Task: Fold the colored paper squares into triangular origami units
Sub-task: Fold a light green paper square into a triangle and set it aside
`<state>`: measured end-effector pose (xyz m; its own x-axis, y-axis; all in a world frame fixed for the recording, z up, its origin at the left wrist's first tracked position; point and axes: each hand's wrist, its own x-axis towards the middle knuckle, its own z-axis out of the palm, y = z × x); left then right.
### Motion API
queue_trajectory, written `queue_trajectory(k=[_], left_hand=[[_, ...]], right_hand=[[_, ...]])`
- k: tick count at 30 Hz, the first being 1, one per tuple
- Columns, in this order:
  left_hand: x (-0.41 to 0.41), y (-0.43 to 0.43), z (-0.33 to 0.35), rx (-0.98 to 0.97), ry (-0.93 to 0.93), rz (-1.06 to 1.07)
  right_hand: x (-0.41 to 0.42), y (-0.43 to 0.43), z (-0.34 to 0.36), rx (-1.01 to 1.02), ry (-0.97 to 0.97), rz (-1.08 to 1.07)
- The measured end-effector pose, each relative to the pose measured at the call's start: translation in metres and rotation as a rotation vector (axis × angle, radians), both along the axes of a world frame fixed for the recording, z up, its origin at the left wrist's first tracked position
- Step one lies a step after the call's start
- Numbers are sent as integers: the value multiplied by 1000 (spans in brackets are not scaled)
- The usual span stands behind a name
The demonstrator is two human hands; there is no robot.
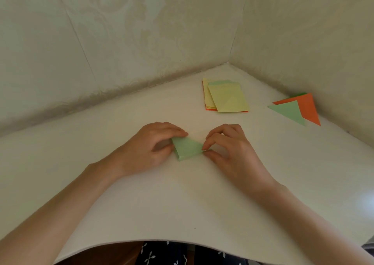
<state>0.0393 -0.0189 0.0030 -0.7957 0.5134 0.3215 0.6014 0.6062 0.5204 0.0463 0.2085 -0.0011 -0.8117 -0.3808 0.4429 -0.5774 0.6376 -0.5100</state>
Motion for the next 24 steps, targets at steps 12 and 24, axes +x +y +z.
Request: queue_trajectory(k=[12, 24], left_hand=[[10, -7, 15, 336, -508, -50], [18, -2, 23, 622, -625, -67]], right_hand=[[7, 4, 8, -93, 56, 71], [12, 5, 9, -127, 120, 77]])
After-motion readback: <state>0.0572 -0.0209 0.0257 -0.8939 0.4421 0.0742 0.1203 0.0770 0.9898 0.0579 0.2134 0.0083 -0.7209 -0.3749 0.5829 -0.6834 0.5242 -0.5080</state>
